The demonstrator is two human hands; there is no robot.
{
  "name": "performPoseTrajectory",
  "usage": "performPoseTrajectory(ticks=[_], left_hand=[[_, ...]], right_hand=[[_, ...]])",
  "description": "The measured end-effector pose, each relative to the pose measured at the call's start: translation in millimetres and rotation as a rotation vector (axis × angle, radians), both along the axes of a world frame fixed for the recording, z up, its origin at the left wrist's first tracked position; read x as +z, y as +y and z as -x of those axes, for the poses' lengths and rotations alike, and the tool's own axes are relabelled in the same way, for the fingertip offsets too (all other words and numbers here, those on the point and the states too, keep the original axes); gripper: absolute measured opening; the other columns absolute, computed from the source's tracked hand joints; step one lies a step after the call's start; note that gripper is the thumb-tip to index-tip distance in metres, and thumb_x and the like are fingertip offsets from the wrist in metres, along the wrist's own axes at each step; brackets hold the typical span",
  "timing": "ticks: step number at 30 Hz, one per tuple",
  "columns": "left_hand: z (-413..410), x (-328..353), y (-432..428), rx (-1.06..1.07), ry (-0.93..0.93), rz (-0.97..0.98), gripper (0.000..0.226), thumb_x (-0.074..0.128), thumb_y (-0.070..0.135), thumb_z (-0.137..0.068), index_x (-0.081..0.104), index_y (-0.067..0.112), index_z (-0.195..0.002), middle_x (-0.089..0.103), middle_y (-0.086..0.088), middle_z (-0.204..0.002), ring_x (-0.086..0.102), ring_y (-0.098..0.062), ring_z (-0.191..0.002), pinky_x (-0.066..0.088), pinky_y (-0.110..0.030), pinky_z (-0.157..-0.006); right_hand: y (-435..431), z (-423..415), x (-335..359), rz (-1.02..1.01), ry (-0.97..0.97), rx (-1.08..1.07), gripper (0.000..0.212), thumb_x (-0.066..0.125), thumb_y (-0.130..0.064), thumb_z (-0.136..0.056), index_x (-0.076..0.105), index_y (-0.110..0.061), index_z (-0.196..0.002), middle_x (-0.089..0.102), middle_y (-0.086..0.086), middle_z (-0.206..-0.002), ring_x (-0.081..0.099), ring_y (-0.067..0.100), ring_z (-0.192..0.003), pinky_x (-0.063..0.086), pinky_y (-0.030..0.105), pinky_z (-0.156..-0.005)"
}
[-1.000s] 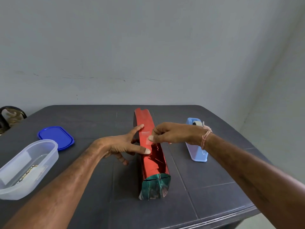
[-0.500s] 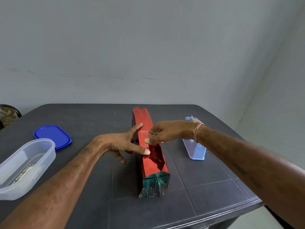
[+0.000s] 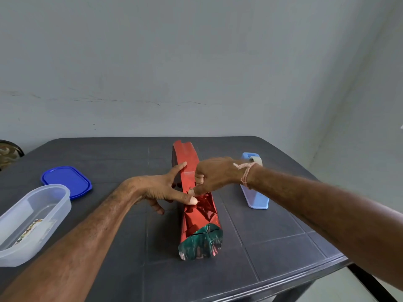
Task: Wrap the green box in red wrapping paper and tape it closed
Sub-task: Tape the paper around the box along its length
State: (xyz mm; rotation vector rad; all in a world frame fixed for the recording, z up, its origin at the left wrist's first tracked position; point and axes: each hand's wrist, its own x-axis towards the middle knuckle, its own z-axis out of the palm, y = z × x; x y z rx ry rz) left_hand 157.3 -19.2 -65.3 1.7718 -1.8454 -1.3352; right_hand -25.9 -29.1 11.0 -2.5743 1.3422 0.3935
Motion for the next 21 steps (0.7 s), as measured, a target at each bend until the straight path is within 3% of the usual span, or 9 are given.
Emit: performPoseTrajectory(ticks=[2, 3, 4, 5, 7, 9, 10, 14, 21], left_hand=[[-0.2, -0.9, -1.0, 0.001, 0.001, -0.002, 0.134, 0.088, 0.049, -0.070, -0.016, 0.059, -0.153, 0.017, -0.013, -0.169, 0.043, -0.025, -0.138, 0.063, -0.048, -0.087], [0.0, -1.2, -1.5, 0.001, 0.000, -0.004, 0.134, 0.088, 0.050, -0.069, -0.016, 0.059, -0.152, 0.016, -0.012, -0.169, 0.042, -0.027, -0.141, 0.063, -0.048, -0.087], [0.3, -1.7, -1.9, 0.001, -0.001, -0.006, 0.135, 0.089, 0.051, -0.067, -0.017, 0.059, -0.152, 0.016, -0.012, -0.169, 0.040, -0.028, -0.143, 0.063, -0.048, -0.087], [0.4, -1.9, -2.0, 0.002, -0.002, -0.007, 0.137, 0.089, 0.053, -0.066, -0.016, 0.059, -0.152, 0.016, -0.012, -0.169, 0.039, -0.028, -0.144, 0.063, -0.047, -0.086], [0.2, -3.0, -2.2, 0.004, 0.002, -0.010, 0.138, 0.089, 0.054, -0.063, -0.016, 0.058, -0.153, 0.015, -0.010, -0.170, 0.035, -0.029, -0.146, 0.063, -0.046, -0.086], [-0.1, -3.5, -1.6, 0.005, 0.010, -0.014, 0.139, 0.090, 0.054, -0.064, -0.016, 0.058, -0.153, 0.014, -0.008, -0.170, 0.032, -0.029, -0.148, 0.063, -0.047, -0.087], [-0.4, -3.7, -1.4, 0.006, 0.015, -0.014, 0.139, 0.091, 0.054, -0.063, -0.015, 0.059, -0.153, 0.014, -0.007, -0.170, 0.032, -0.028, -0.148, 0.063, -0.047, -0.087], [0.3, -2.4, -1.0, 0.015, 0.026, -0.019, 0.139, 0.092, 0.052, -0.063, -0.014, 0.059, -0.153, 0.012, -0.007, -0.171, 0.032, -0.029, -0.148, 0.063, -0.048, -0.087], [0.7, -0.6, 0.6, 0.019, 0.048, -0.017, 0.138, 0.091, 0.050, -0.064, -0.013, 0.059, -0.153, 0.015, -0.005, -0.171, 0.040, -0.023, -0.140, 0.062, -0.048, -0.088]], right_hand=[[38.7, 5.9, 44.8, -0.061, 0.002, -0.010, 0.034, 0.055, -0.010, -0.104, 0.057, 0.020, -0.121, 0.050, 0.041, -0.138, 0.046, 0.050, -0.135, 0.041, 0.045, -0.096], [58.9, 9.4, 70.5, -0.054, 0.025, 0.054, 0.033, 0.044, 0.005, -0.103, 0.050, 0.023, -0.077, 0.032, 0.049, -0.145, 0.034, 0.055, -0.141, 0.029, 0.044, -0.106], [89.7, 9.8, 94.3, -0.074, 0.015, 0.082, 0.046, 0.038, 0.011, -0.102, 0.036, -0.006, -0.060, 0.025, 0.053, -0.144, 0.028, 0.057, -0.143, 0.022, 0.042, -0.109], [99.3, 22.4, 104.9, -0.090, -0.004, 0.046, 0.035, 0.036, 0.013, -0.102, 0.047, 0.015, -0.069, 0.032, 0.056, -0.137, 0.027, 0.057, -0.143, 0.017, 0.042, -0.110], [77.4, 25.1, 85.8, -0.088, -0.025, -0.007, 0.044, 0.037, 0.010, -0.103, 0.038, -0.006, -0.062, 0.052, 0.034, -0.100, 0.036, 0.051, -0.139, 0.025, 0.030, -0.108], [40.2, 30.4, 43.5, -0.021, -0.053, -0.084, 0.046, 0.043, 0.000, -0.105, 0.032, -0.018, -0.064, 0.042, -0.001, -0.082, 0.046, 0.030, -0.111, 0.042, 0.008, -0.078], [19.9, 31.5, 20.5, -0.012, -0.110, -0.144, 0.045, 0.050, -0.012, -0.105, 0.031, -0.019, -0.064, 0.039, -0.005, -0.075, 0.044, 0.025, -0.099, 0.040, 0.008, -0.062], [-30.7, 12.5, -21.7, -0.002, 0.031, -0.101, 0.065, 0.057, -0.082, -0.080, 0.044, -0.020, -0.064, 0.048, -0.003, -0.064, 0.047, 0.018, -0.060, 0.043, 0.032, -0.064], [-45.8, 43.0, -27.8, -0.268, -0.184, -0.177, 0.037, 0.069, -0.056, -0.089, 0.072, -0.021, -0.101, 0.072, 0.000, -0.104, 0.063, 0.010, -0.085, 0.053, 0.030, -0.076]])
